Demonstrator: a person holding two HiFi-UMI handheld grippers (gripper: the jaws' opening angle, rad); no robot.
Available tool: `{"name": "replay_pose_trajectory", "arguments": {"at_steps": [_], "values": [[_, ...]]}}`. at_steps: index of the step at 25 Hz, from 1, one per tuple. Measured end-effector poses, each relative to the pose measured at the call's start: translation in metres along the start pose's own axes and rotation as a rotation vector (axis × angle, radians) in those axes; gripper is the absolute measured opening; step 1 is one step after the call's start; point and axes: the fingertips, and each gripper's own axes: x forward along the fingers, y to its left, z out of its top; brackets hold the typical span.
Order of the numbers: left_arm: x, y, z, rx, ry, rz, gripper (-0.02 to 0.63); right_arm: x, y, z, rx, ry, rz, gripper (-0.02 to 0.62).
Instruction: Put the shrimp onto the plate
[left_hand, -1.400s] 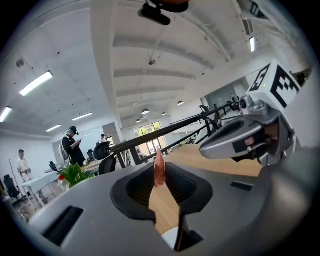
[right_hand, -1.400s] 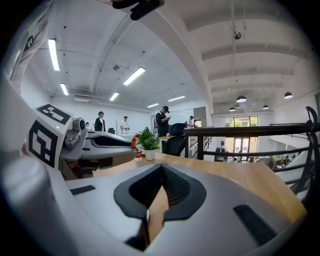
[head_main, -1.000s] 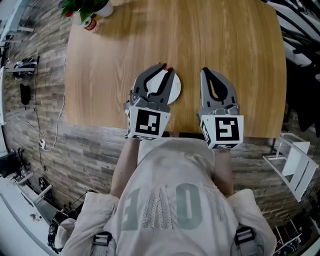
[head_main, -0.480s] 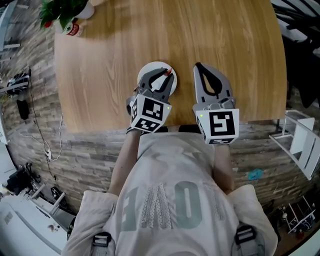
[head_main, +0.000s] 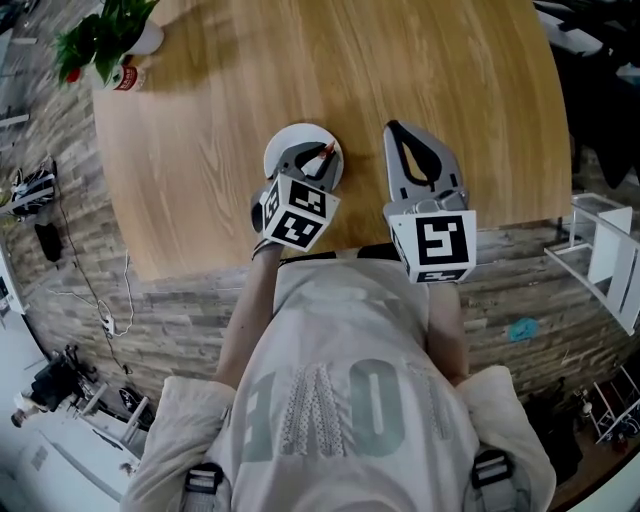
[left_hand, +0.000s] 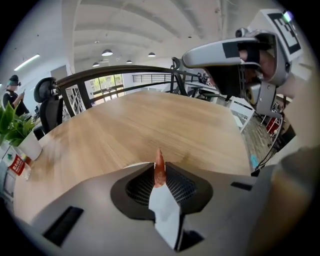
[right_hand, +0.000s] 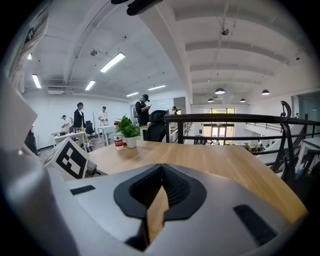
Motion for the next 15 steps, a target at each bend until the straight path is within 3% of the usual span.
{"name": "replay_pose_trajectory", "arguments": {"at_steps": [15], "values": [[0.0095,-0.0011,-0.0083,0.035,0.063,-0.001,0.075,-0.0038,-0.009,-0.0064,0.008,0.014,-0.026,0.02]]}}
